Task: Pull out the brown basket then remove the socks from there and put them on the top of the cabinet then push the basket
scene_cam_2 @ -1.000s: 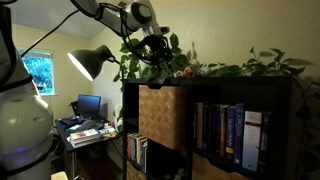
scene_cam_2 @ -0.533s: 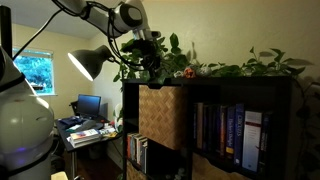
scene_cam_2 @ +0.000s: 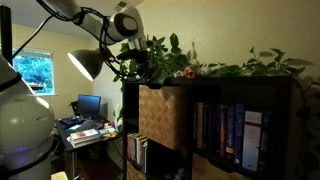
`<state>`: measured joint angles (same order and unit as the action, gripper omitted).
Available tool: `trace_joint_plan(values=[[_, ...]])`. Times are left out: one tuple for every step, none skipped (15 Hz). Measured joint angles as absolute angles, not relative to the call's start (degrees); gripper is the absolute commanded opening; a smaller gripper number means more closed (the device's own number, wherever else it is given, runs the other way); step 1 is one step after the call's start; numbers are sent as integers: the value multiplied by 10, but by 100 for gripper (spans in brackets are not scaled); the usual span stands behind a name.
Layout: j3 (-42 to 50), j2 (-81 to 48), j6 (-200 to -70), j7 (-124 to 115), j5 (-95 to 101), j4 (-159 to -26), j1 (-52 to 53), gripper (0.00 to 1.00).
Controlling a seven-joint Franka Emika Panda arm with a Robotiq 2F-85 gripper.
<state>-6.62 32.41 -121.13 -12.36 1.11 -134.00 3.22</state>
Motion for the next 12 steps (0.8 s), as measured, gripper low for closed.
trace_joint_plan(values=[[-66,324,-1224,-124,6,-1350,32,3],[-66,324,-1237,-124,1,-1360,32,5],[-66,323,-1249,-124,-4,-1370,32,4],[-66,322,-1264,-124,-9,-1380,32,4],[-66,320,-1282,-124,-13,-1389,32,3],[-66,317,-1299,-124,-17,-1397,32,4],[-66,312,-1315,-124,-20,-1403,32,3],[-66,306,-1332,-124,-22,-1408,32,4],[-66,300,-1350,-124,-23,-1413,32,4],[-66,293,-1368,-124,-24,-1416,32,4],[-66,286,-1387,-124,-25,-1419,32,4],[-66,279,-1402,-124,-27,-1421,32,3]])
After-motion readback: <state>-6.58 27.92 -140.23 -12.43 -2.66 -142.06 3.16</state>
